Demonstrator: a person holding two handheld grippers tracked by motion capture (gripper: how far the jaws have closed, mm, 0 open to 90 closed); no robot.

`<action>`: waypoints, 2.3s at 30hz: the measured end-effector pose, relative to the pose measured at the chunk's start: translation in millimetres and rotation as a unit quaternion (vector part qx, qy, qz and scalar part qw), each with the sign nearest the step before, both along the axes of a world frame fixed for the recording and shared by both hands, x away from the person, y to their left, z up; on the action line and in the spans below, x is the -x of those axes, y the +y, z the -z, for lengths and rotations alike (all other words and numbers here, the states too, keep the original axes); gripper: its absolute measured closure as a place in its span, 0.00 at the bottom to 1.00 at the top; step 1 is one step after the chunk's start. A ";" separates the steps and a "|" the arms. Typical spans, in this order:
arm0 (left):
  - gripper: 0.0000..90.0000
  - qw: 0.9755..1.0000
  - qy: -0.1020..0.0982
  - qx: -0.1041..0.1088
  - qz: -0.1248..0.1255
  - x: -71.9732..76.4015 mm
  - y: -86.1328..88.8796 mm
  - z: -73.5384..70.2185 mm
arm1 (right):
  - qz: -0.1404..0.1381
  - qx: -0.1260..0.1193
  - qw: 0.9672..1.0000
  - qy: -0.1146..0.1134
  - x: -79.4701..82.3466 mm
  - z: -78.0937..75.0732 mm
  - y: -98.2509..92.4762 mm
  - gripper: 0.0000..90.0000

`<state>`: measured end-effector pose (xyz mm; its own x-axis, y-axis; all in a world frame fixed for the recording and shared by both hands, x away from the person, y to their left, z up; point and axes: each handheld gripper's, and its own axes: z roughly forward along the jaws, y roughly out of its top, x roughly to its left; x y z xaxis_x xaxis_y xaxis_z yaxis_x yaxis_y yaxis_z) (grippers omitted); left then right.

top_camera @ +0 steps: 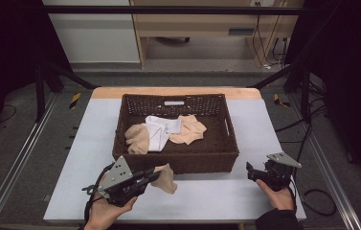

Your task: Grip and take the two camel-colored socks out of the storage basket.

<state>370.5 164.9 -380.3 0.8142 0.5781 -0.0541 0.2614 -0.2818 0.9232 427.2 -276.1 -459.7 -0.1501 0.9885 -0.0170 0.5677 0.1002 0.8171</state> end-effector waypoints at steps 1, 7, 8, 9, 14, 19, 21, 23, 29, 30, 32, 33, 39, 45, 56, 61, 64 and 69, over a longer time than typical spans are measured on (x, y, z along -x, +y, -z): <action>0.94 1.000 0.008 -0.003 0.000 0.1 -0.4 5.5 | 0.000 0.000 1.000 0.001 0.1 0.0 0.2 0.06; 0.94 0.999 0.043 -0.018 0.003 -2.3 -0.6 30.1 | -0.003 0.004 1.000 0.002 -0.4 0.9 1.1 0.06; 0.94 0.998 0.054 -0.027 0.001 -4.7 -0.5 37.6 | -0.003 0.003 1.000 0.003 -0.3 0.6 1.4 0.06; 0.94 0.998 0.057 -0.029 -0.002 -5.8 0.0 40.4 | -0.003 0.003 1.000 0.002 -0.4 0.5 1.4 0.06; 0.94 0.996 0.076 -0.052 -0.015 -11.8 2.2 54.9 | -0.004 0.007 1.000 0.002 -0.7 0.9 0.9 0.06; 0.91 0.991 0.100 -0.078 -0.038 -18.8 9.3 69.1 | -0.005 0.007 1.000 0.003 -0.4 0.8 1.8 0.06; 0.87 0.989 0.105 -0.086 -0.051 -21.5 12.7 72.7 | -0.004 0.008 1.000 0.004 -0.5 0.8 1.5 0.06; 0.81 0.988 0.111 -0.090 -0.060 -23.4 15.4 74.4 | -0.003 0.008 1.000 0.004 -0.5 0.9 1.4 0.06; 0.67 0.986 0.099 -0.094 -0.098 -24.0 21.4 70.4 | -0.005 0.009 1.000 0.004 -0.3 0.8 1.9 0.06; 0.65 0.985 0.098 -0.094 -0.103 -23.7 22.8 68.7 | -0.005 0.010 1.000 0.003 -0.3 0.8 1.7 0.06; 0.62 0.985 0.093 -0.090 -0.111 -22.8 25.6 64.3 | -0.005 0.011 1.000 0.002 -0.3 0.8 1.3 0.06; 0.62 0.986 0.090 -0.087 -0.113 -22.5 27.1 61.5 | -0.004 0.010 1.000 0.002 -0.3 0.8 1.2 0.06; 0.60 0.987 0.067 -0.070 -0.130 -20.7 35.5 40.9 | -0.004 0.010 1.000 0.002 -0.3 0.8 1.1 0.06; 0.60 0.987 0.043 -0.047 -0.146 -24.3 42.6 18.2 | -0.002 0.008 1.000 0.003 -0.2 0.9 1.3 0.06; 0.59 0.985 -0.003 -0.019 -0.171 -51.1 43.0 -30.6 | -0.002 0.007 1.000 0.002 -0.2 0.6 0.6 0.06; 0.60 0.982 -0.007 -0.017 -0.190 -76.1 38.4 -42.6 | -0.002 0.007 1.000 0.000 -0.4 0.5 0.0 0.06; 0.59 0.979 -0.004 -0.023 -0.203 -90.8 34.0 -44.8 | -0.001 0.007 1.000 0.001 -0.8 0.5 -0.1 0.06; 0.59 0.975 0.003 -0.037 -0.219 -112.9 28.3 -46.8 | -0.002 0.008 1.000 0.001 -1.0 0.5 -0.1 0.06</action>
<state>483.4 193.2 -333.4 0.4890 0.8723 -0.0039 0.3768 -0.2071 0.9029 428.2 -276.2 -460.3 -0.1537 0.9876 -0.0316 0.5686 0.1145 0.8146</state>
